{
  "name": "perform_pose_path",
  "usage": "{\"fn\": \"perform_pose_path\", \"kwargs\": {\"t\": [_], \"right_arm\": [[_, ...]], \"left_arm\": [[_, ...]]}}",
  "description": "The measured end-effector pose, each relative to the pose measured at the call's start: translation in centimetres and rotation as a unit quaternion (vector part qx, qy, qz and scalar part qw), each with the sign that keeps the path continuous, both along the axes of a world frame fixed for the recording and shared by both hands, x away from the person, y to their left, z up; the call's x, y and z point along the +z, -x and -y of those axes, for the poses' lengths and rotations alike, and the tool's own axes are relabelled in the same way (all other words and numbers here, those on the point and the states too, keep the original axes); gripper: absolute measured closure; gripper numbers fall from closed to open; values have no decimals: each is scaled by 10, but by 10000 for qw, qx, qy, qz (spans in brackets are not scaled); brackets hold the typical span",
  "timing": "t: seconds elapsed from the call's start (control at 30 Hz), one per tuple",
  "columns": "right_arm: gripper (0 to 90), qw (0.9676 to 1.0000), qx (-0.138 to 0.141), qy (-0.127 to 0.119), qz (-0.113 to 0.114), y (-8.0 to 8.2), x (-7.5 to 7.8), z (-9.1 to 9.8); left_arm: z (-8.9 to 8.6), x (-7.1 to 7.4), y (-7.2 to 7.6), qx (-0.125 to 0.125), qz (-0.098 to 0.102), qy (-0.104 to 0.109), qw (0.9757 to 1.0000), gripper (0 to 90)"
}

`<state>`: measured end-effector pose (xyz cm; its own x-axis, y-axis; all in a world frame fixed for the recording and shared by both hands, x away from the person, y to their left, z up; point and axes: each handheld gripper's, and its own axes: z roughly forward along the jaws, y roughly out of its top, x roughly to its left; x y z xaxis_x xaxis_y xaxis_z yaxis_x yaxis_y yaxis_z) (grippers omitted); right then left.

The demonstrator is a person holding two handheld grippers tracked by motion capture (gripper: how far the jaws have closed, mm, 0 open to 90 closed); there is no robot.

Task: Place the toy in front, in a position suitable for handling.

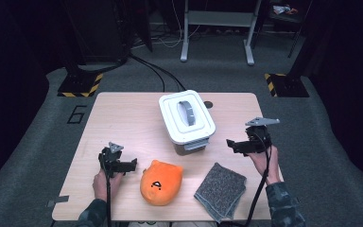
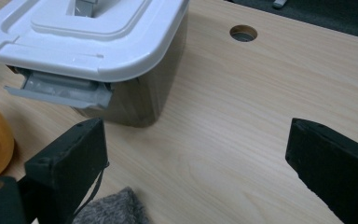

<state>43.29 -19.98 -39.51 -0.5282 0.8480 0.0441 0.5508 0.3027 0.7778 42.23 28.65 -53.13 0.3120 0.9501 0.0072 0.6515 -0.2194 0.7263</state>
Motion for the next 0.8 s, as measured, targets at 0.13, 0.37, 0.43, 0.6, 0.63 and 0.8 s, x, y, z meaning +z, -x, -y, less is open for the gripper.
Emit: {"fn": "perform_pose_path", "kwargs": {"t": [0.13,0.37,0.43,0.6,0.63,0.8], "right_arm": [[53,10000,49,-51,-1,-9,4,-9],[72,9998,154,-140,12,-23,10,-22],[79,9997,188,-168,0,-28,11,-26],[124,9993,243,-275,-86,-38,10,-37],[131,9992,265,-286,-99,-40,9,-39],[164,9982,458,-329,-224,-47,4,-50]], "left_arm": [[0,0,0,0,-2,-3,10000,4],[0,0,0,-3,-5,-3,10000,4],[0,0,0,-2,-1,-2,10000,4],[0,0,0,-3,-2,-1,10000,4],[0,0,0,-3,-3,-2,10000,4],[0,0,0,-2,-4,-1,10000,4]]}}
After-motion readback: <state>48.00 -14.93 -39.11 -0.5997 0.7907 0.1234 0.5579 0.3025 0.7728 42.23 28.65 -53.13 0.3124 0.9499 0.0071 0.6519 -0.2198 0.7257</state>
